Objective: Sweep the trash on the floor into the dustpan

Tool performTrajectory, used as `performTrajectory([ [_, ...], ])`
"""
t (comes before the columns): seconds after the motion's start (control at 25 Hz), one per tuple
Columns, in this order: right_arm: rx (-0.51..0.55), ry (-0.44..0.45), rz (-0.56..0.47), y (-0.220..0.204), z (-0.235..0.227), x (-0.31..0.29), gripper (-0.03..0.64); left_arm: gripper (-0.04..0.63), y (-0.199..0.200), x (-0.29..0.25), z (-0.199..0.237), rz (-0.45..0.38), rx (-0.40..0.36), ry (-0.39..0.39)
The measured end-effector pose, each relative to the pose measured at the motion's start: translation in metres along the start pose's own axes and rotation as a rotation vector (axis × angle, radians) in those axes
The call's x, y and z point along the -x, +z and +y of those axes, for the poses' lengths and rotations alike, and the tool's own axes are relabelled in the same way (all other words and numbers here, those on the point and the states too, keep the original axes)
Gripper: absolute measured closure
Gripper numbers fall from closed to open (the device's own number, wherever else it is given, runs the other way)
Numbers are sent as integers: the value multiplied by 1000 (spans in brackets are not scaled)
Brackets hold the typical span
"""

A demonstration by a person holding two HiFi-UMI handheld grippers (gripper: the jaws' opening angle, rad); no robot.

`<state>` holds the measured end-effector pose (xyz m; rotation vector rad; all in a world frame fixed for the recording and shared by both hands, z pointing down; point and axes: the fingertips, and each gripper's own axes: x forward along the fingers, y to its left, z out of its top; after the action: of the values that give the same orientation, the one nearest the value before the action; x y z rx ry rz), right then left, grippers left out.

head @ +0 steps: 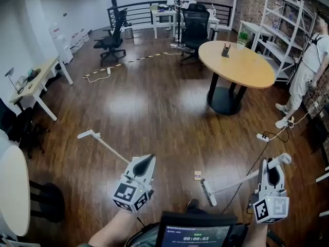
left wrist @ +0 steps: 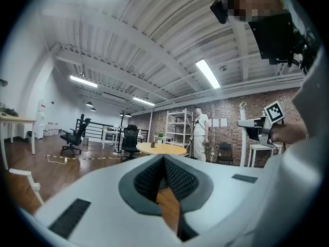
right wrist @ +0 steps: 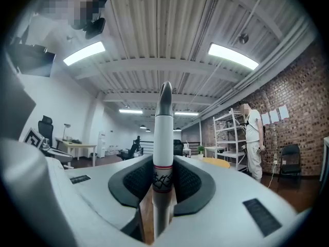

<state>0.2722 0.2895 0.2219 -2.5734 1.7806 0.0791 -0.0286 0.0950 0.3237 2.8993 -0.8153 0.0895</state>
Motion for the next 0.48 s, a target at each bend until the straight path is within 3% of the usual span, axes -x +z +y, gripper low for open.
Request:
performTrajectory([
  [0.48, -28, 24, 12, -21, -72, -74, 505, 595, 16, -110, -27, 42, -52, -13],
])
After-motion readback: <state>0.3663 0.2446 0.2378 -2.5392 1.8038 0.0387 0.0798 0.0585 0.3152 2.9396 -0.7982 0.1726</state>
